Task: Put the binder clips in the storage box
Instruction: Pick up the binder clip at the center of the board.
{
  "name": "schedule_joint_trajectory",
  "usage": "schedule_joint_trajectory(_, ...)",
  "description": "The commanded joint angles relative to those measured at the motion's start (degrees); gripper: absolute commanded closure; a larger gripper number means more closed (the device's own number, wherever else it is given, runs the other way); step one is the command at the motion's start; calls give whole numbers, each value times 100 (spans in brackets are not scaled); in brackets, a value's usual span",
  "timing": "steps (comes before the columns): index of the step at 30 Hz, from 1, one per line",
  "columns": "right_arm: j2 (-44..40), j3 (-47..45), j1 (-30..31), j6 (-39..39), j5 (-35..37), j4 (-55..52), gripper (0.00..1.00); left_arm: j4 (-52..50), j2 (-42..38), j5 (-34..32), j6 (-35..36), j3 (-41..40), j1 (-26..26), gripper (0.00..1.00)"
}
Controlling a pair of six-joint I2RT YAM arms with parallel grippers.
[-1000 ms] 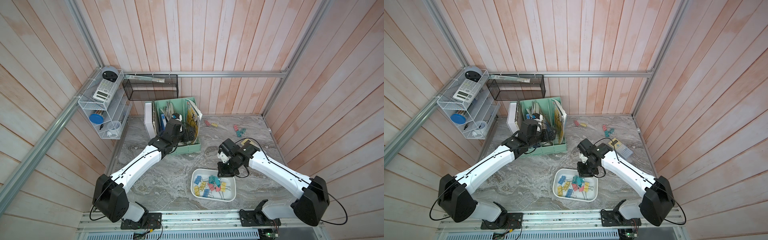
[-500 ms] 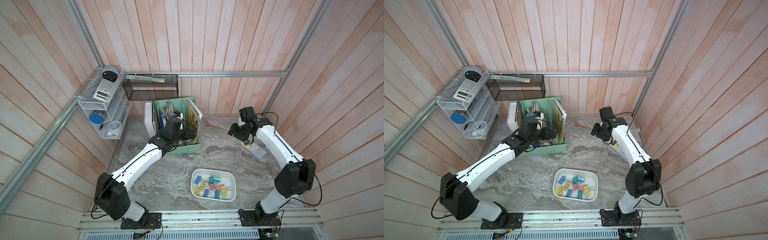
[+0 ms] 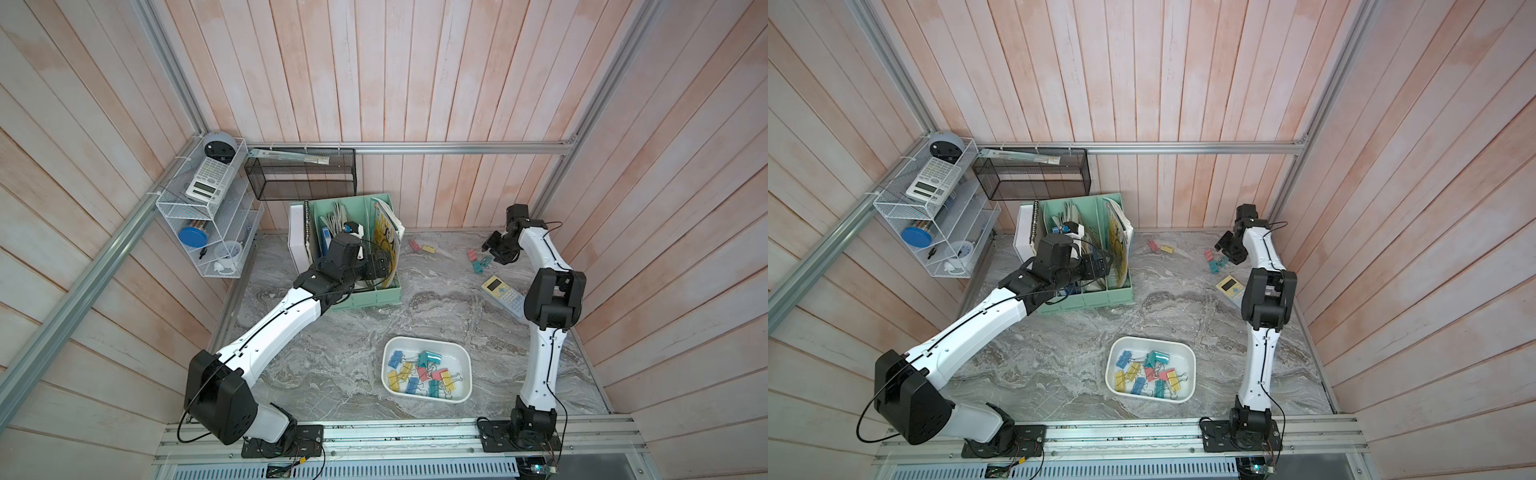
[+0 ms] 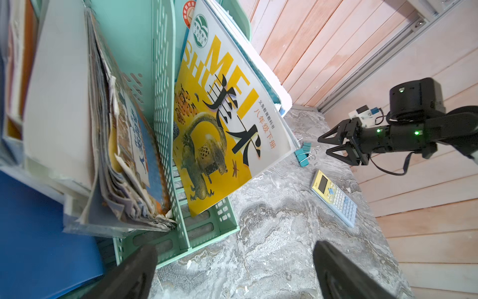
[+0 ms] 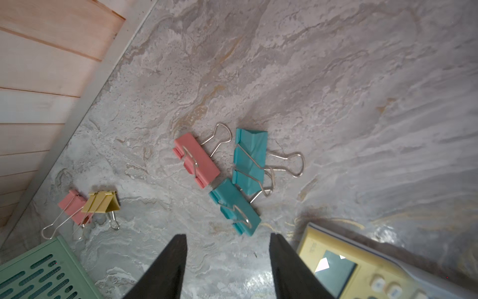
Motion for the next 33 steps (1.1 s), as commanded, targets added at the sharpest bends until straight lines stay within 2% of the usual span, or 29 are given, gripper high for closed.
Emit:
schedule_joint_trajectory(1, 366, 516, 11, -142, -369, -180, 44, -99, -105, -135, 73, 64, 30, 0)
schedule_joint_trajectory(6, 657, 755, -83, -7, -598, -195, 56, -229, -123, -213, -12, 78, 35, 0)
schedule_joint_trajectory(13, 405, 352, -99, -183, -772, -111, 53, -232, -131, -415, -247, 86, 32, 0)
schedule_joint_trajectory(18, 62, -281, -104, -82, -1030, 126, 59, -177, -171, -528, -448, -7, 31, 0)
schedule_joint_trajectory(22, -168, -733, -105, -122, -1081, 438, 73, -10, -327, -644, -683, -236, 31, 0)
schedule_joint_trajectory(27, -162, -667, -106, -354, -982, 416, 84, 198, -568, -694, -803, -561, 33, 0)
schedule_joint_trajectory(33, -187, -619, -94, -377, -925, 426, 100, -17, -673, -637, -301, -512, 35, 0)
